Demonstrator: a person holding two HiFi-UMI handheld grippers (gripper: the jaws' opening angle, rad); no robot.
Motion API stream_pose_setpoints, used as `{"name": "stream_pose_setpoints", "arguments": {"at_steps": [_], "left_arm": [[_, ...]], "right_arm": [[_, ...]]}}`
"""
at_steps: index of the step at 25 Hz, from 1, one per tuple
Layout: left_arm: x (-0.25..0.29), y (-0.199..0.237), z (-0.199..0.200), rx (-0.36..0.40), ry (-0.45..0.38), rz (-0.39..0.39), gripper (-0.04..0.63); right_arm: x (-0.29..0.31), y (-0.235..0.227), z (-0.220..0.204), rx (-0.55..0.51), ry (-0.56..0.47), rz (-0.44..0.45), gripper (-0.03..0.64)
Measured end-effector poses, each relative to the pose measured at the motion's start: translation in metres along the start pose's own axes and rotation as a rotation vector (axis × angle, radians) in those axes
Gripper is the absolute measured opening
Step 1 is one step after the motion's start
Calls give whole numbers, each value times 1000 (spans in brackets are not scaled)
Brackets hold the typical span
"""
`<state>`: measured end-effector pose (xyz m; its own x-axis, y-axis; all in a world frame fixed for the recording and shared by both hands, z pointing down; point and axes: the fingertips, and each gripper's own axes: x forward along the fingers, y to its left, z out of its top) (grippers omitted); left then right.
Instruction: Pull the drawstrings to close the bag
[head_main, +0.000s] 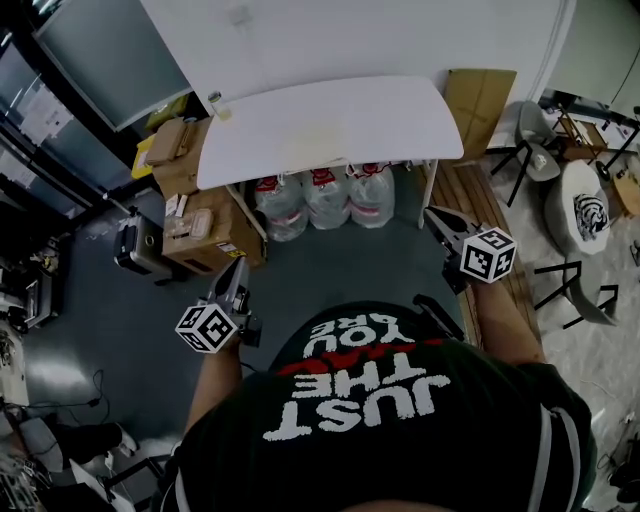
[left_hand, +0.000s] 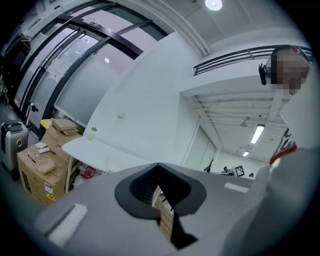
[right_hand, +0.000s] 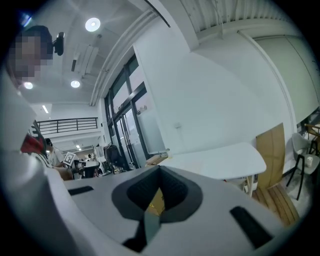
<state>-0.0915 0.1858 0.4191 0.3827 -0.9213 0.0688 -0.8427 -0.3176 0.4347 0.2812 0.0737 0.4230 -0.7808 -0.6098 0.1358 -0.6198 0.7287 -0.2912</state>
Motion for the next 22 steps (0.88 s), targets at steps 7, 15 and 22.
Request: {"name": "stream_pose_setpoints", "arguments": {"at_steps": [7, 15, 22], "left_arm": [[20, -32, -17, -6, 12, 40, 6], [34, -24, -21, -4, 30, 62, 6], [68, 49, -13, -37, 51, 37, 6]], "right_arm": [[-20, -36, 0, 12, 10, 34, -2], [-7, -60, -7, 21, 23, 36, -2], [56, -71, -7, 13, 40, -13, -2]]}}
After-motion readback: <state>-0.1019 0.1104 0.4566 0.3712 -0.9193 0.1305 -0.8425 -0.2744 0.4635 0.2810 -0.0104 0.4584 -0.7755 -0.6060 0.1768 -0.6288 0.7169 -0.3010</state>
